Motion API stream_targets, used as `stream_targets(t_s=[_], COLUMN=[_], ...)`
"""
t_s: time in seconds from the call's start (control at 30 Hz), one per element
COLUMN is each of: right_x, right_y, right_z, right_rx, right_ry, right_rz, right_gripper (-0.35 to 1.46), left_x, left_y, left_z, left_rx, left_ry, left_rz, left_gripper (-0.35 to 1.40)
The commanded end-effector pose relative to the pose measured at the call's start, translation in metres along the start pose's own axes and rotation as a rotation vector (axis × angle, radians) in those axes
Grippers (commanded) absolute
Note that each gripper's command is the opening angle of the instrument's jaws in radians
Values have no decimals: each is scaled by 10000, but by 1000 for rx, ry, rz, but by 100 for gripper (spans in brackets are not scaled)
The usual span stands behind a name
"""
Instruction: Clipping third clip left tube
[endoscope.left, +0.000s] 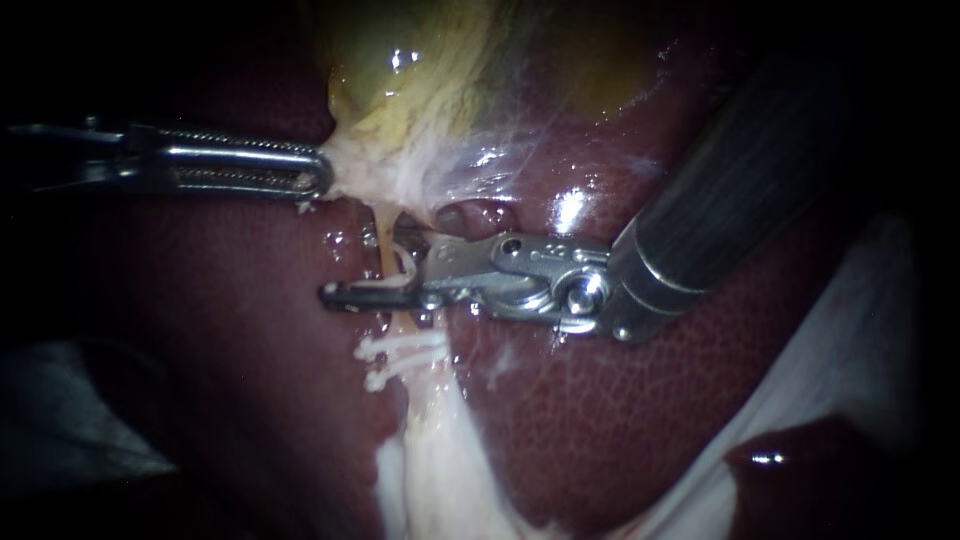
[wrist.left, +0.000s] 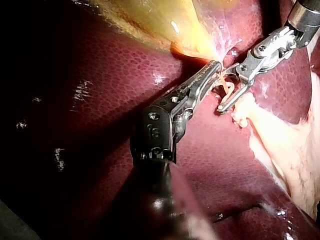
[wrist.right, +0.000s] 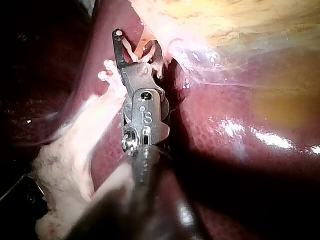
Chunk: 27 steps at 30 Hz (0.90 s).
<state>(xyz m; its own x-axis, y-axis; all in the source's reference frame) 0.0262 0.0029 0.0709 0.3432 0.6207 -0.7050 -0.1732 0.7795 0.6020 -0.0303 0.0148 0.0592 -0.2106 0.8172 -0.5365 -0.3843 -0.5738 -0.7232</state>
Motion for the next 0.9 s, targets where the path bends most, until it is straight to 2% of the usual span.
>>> stream_targets(t_s=[0.03, 0.2, 0.5, 0.77, 0.9], right_x=[0, 0, 4, 15, 19], right_y=[0, -1, -10, -11, -9], right_z=[0, -5, -31, -56, -63], right_rx=[0, 12, 106, 183, 245], right_ry=[0, 0, 5, 35, 58], right_rz=[0, -1, -8, -9, 10], right_gripper=[48, 48, 48, 48, 48], left_x=[0, 0, 0, 0, 0], left_y=[0, 0, 0, 0, 1], left_z=[0, -1, -2, -3, -3], left_rx=[0, 0, -1, -1, -1], left_ry=[0, 0, 0, 0, 0], left_rz=[0, 0, 0, 0, 0], left_gripper=[-35, -35, -35, -35, -35])
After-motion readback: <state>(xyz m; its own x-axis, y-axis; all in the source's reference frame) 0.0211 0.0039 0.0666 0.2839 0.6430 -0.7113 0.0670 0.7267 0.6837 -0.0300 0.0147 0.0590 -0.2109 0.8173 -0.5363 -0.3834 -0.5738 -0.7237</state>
